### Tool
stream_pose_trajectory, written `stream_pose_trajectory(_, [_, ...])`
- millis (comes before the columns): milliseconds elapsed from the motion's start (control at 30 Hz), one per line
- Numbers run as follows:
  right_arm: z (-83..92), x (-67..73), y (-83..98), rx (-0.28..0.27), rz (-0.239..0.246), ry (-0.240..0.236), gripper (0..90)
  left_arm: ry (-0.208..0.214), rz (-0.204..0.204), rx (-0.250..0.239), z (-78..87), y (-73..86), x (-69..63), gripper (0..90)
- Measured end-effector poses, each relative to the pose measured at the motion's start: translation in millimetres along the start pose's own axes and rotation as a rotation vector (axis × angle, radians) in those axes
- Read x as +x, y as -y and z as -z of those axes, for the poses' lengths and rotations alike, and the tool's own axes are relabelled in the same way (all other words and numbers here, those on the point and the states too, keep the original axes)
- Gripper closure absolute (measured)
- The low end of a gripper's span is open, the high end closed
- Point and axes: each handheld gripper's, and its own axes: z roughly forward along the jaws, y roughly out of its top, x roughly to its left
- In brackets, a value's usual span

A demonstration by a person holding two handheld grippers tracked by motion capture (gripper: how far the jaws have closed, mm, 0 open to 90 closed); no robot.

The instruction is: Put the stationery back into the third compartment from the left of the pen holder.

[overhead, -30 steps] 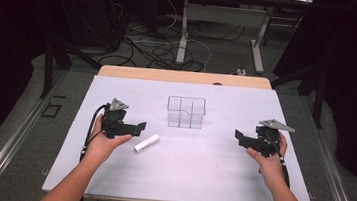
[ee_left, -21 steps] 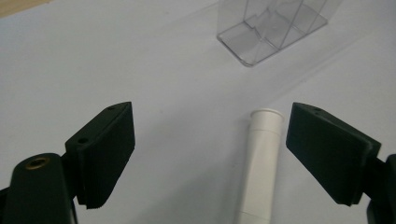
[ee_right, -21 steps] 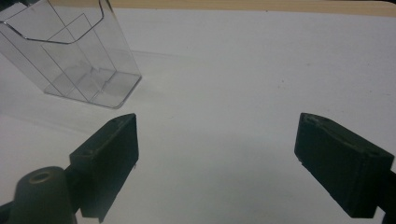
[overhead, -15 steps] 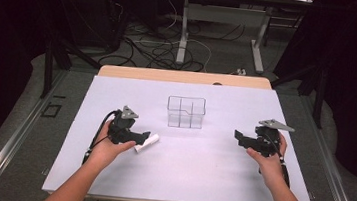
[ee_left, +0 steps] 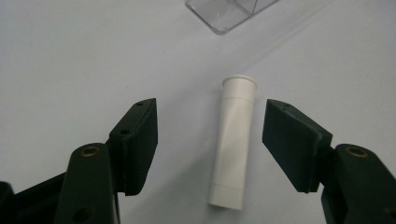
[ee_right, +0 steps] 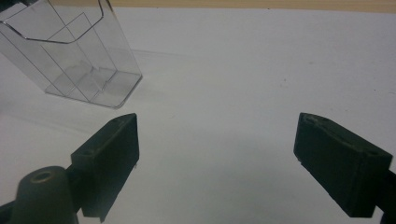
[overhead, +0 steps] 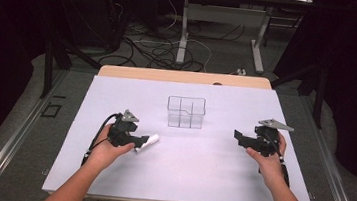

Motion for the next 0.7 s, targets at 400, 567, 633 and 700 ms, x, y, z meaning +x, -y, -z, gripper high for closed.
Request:
stream_pose_trajectory(400, [-0.6,0.0,0.6,0.007,0.004,-0.005,13.7,0.033,-0.075,0.12,-14.8,3.0,-11.7,51.3])
stream_pose_trajectory(567, [-2.0,1.4,0.9,0.012,0.007,-0.004,13.9,0.041,-0.087,0.172,-19.7,4.6,-11.2,55.6])
stream_pose_trajectory(633, [-2.2,1.4,1.1,0.016,0.009,-0.006,13.9,0.044,-0.092,0.188,-21.2,5.4,-10.8,56.8])
stream_pose_trajectory(700, [-2.4,1.7,1.1,0.017,0.01,-0.007,13.9,0.038,-0.098,0.199,-22.3,5.6,-11.0,58.2])
